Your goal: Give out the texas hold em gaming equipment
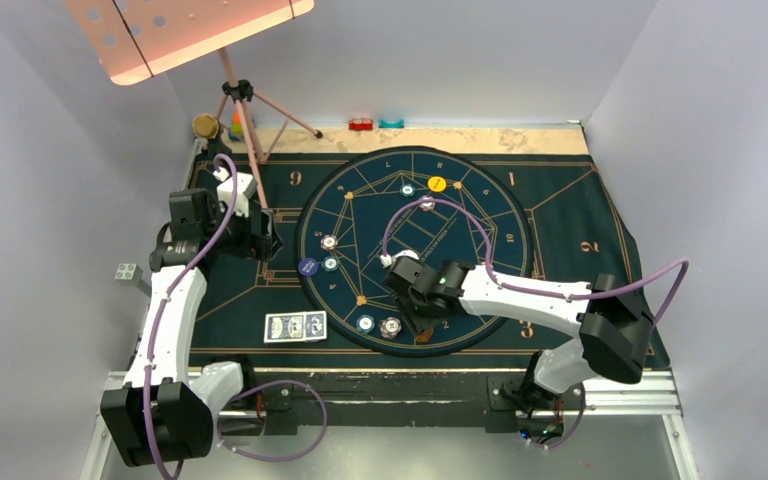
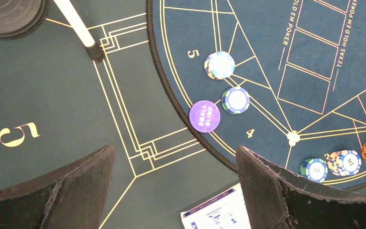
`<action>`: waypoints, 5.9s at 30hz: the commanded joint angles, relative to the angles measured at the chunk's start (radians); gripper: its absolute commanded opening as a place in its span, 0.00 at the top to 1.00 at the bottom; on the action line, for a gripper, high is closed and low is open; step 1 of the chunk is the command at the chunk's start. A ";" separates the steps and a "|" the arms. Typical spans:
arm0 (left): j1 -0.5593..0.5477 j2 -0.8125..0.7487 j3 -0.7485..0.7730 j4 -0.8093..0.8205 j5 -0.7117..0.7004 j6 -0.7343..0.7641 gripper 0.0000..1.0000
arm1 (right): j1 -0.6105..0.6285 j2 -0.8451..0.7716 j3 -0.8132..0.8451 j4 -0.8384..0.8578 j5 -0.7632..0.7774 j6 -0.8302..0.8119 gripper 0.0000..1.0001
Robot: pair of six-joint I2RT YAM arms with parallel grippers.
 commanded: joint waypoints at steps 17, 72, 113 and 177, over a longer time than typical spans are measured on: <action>0.010 -0.020 -0.008 0.020 0.016 0.022 0.00 | -0.021 0.190 0.471 -0.099 0.087 -0.127 1.00; 0.009 -0.027 -0.009 0.023 0.016 0.020 0.00 | -0.068 0.707 0.873 0.074 -0.126 -0.252 0.37; 0.009 -0.020 -0.011 0.022 0.032 0.026 0.00 | -0.093 -0.124 0.042 -0.066 -0.011 0.076 0.17; 0.009 -0.020 -0.010 0.018 0.030 0.024 0.00 | -0.240 -0.009 0.293 -0.126 0.055 -0.072 0.86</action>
